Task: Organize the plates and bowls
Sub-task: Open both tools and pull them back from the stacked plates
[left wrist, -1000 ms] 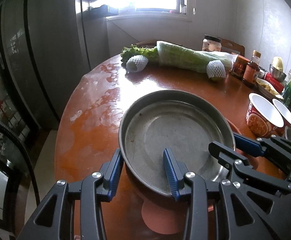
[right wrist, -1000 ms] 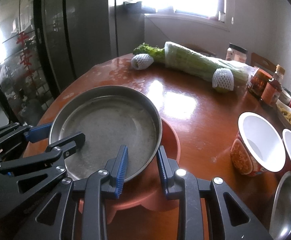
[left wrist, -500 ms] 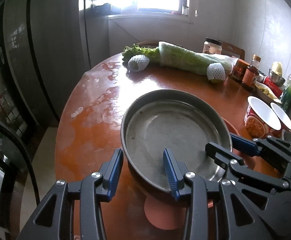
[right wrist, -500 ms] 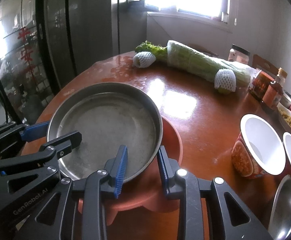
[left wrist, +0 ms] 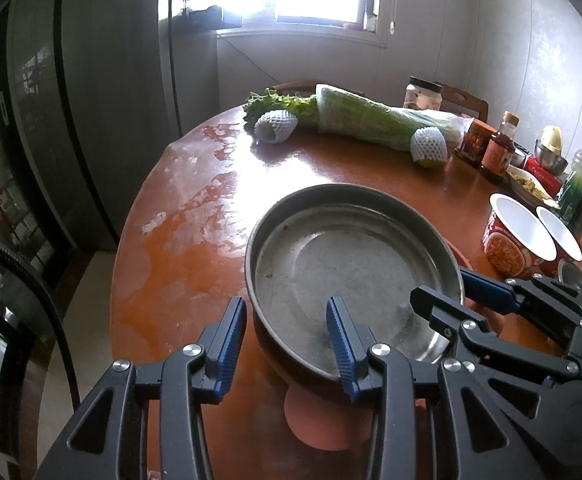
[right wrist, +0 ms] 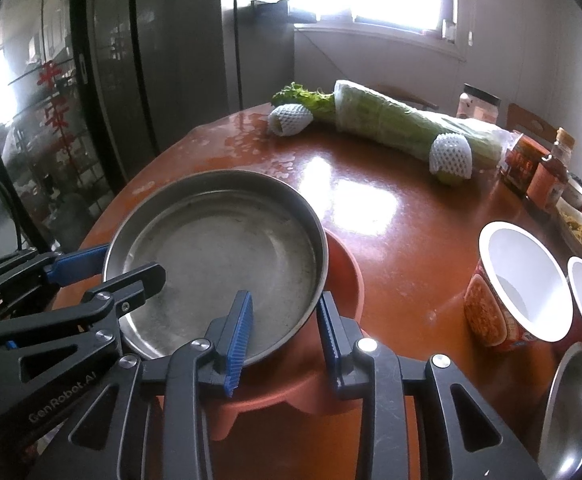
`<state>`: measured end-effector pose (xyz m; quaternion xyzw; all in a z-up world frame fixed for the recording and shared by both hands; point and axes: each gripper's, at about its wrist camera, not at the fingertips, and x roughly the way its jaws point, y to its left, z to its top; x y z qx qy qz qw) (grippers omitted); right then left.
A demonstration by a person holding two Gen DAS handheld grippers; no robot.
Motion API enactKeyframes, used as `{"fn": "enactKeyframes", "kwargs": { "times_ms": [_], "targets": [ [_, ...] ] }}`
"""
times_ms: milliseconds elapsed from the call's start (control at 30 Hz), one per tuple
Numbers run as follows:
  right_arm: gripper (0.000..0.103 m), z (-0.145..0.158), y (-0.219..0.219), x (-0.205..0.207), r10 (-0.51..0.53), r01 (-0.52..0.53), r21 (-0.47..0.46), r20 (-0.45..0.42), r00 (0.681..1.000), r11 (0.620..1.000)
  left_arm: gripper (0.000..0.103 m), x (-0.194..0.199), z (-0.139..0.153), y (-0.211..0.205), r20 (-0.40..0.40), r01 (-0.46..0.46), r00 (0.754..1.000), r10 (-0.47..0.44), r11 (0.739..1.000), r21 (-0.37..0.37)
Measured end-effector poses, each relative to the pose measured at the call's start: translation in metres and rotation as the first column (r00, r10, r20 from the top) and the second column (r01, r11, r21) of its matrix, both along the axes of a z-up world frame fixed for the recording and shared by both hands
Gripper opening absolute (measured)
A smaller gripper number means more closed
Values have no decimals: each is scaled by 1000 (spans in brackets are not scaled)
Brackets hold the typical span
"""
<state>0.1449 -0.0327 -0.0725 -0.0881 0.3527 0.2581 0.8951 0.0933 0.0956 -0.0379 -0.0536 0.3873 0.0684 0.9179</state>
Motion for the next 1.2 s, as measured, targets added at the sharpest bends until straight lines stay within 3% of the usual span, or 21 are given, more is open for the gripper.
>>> {"fn": "enactKeyframes", "kwargs": {
  "times_ms": [567, 700, 1200],
  "targets": [
    [37, 10, -15, -8, -16, 16, 39, 12, 1000, 999, 41, -5, 4, -3, 1, 2, 1000, -3, 1000, 1],
    [45, 12, -20, -10, -31, 30, 45, 13, 999, 999, 42, -8, 6, -4, 9, 1, 1000, -1, 1000, -2],
    [49, 26, -41, -19, -69, 67, 72, 28, 997, 995, 46, -19, 23, -17, 46, 8, 999, -9, 1000, 19]
  ]
}}
